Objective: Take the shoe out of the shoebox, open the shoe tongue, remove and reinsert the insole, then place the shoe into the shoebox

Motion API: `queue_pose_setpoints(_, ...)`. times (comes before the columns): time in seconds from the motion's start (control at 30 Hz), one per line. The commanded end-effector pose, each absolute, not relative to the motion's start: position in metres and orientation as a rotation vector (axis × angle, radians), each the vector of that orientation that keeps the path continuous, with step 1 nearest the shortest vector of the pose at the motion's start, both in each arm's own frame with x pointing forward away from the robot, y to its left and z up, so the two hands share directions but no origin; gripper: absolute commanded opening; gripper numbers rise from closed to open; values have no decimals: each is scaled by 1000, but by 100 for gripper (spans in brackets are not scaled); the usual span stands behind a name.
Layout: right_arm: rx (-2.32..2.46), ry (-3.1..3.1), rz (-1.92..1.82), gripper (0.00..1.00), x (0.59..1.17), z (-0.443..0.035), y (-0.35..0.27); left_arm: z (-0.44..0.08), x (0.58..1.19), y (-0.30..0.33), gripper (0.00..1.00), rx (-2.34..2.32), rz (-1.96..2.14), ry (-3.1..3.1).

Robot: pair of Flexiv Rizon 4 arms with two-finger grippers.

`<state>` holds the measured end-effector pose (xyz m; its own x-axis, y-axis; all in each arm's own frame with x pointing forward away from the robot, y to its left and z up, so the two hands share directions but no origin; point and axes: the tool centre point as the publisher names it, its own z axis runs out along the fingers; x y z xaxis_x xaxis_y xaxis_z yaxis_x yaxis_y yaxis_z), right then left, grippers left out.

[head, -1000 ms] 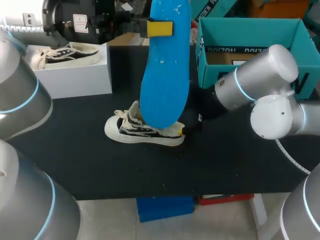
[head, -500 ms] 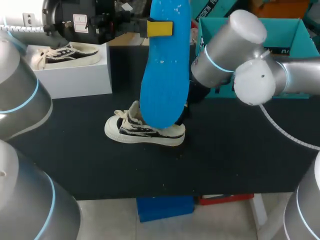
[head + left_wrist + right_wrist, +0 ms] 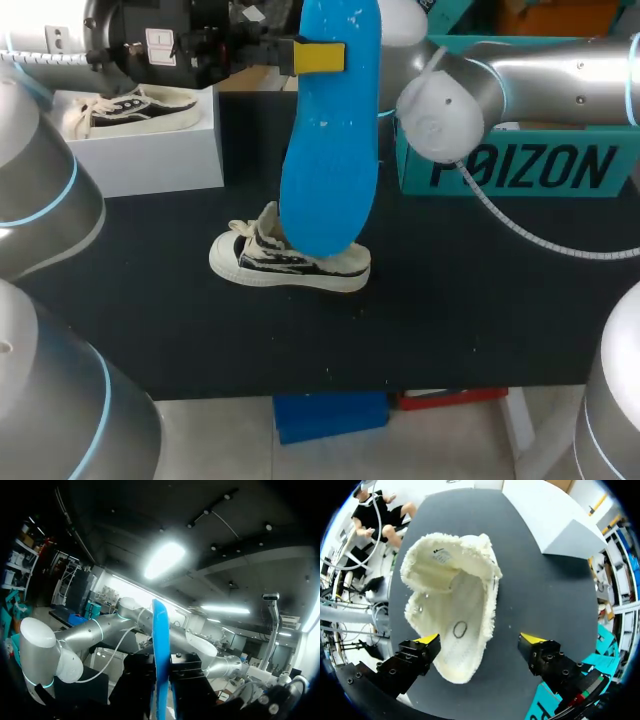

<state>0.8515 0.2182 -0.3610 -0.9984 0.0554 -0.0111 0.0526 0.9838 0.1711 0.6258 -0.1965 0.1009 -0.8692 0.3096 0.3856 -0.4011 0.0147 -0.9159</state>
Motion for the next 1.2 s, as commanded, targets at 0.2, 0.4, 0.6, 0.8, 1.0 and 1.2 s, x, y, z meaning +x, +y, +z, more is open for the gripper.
queue_pose_setpoints(0.2,92,3140,-307,100,861,-375,236,101,626,-197,0,96,1903,-1812)
queue_pose_setpoints(0.4,118,3147,-248,100,861,-382,241,101,626,-197,0,96,1903,-1812)
queue_pose_setpoints(0.6,132,3157,-210,100,859,-391,246,101,626,-197,0,96,1903,-1812)
queue_pose_setpoints(0.8,152,3166,-170,100,859,-399,248,101,626,-197,0,96,1903,-1812)
queue_pose_setpoints(1.0,179,3173,-132,74,857,-407,248,101,626,-197,0,96,1903,-1812)
queue_pose_setpoints(1.2,195,3172,-116,31,854,-412,248,101,626,-197,0,96,1903,-1812)
